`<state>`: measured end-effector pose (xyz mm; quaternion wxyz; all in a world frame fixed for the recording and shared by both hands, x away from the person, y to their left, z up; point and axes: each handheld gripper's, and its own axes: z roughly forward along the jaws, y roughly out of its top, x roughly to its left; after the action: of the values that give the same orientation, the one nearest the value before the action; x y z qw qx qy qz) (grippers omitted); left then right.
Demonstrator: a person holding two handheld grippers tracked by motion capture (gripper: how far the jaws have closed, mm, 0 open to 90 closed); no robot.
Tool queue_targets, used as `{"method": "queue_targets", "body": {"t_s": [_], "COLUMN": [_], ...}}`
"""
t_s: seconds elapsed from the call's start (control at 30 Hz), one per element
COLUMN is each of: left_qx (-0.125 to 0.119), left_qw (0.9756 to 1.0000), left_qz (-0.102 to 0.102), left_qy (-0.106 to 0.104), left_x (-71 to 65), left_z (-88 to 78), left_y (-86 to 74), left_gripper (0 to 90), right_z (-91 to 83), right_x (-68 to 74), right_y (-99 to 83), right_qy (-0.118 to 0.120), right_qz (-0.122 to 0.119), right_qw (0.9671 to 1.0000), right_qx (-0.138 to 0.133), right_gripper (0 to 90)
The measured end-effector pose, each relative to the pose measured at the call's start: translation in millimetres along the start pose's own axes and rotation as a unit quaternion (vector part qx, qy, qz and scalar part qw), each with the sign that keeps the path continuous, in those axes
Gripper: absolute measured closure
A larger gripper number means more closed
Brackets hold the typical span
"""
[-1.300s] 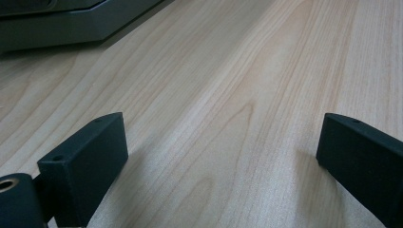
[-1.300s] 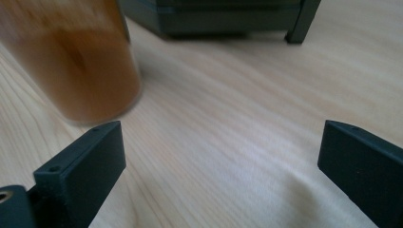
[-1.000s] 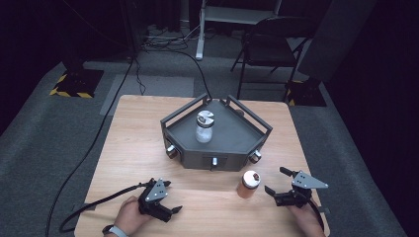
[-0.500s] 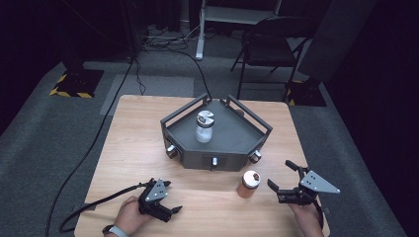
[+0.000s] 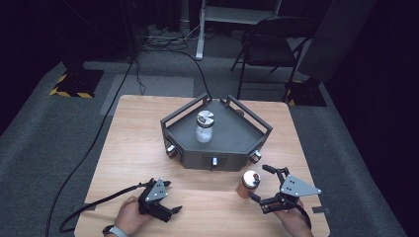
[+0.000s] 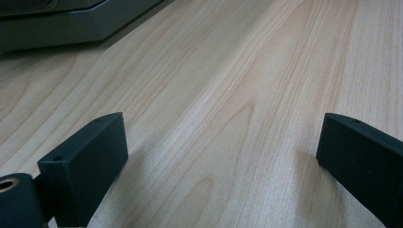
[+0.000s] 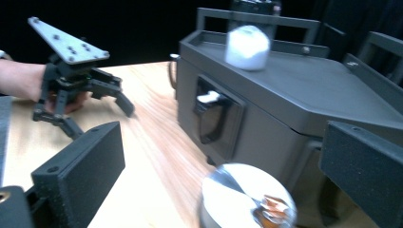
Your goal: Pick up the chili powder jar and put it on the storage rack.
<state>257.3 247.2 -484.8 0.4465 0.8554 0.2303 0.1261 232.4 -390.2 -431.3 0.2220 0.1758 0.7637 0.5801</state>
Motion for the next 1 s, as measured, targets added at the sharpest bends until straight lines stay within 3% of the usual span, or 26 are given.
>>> {"method": "queue_targets", "body": {"t_s": [0.33, 0.43, 0.57, 0.63, 0.8, 1.0], "left_qx": [0.000, 0.000, 0.000, 0.000, 0.000, 0.000], "left_qw": [1.0000, 1.0000, 1.0000, 1.0000, 1.0000, 1.0000], "left_qz": [0.000, 0.000, 0.000, 0.000, 0.000, -0.002], "left_qy": [0.000, 0.000, 0.000, 0.000, 0.000, 0.005], "left_x": [-0.1, -0.1, 0.0, 0.0, 0.0, -1.5], "left_z": [0.0, 0.0, 0.0, 0.0, 0.0, 0.3], "left_y": [0.0, 0.0, 0.0, 0.0, 0.0, 0.5], "left_gripper": [3.0, 3.0, 3.0, 3.0, 3.0, 3.0], "right_z": [-2.9, -0.8, 5.5, 10.0, 23.2, 39.0], "right_x": [-0.5, 0.7, -3.5, -7.5, -10.5, -16.0], "right_y": [-1.7, -4.5, -14.7, -19.0, -23.1, -34.2], "right_qy": [-0.021, -0.028, -0.028, -0.026, -0.029, -0.006], "right_qz": [0.027, 0.015, 0.054, 0.072, 0.078, 0.098], "right_qw": [0.9994, 0.9995, 0.9981, 0.9968, 0.9942, 0.9899], "right_qx": [-0.002, 0.004, 0.011, 0.023, 0.069, 0.102], "right_gripper": [0.3, 0.3, 0.2, 0.1, 0.3, 5.9]}}
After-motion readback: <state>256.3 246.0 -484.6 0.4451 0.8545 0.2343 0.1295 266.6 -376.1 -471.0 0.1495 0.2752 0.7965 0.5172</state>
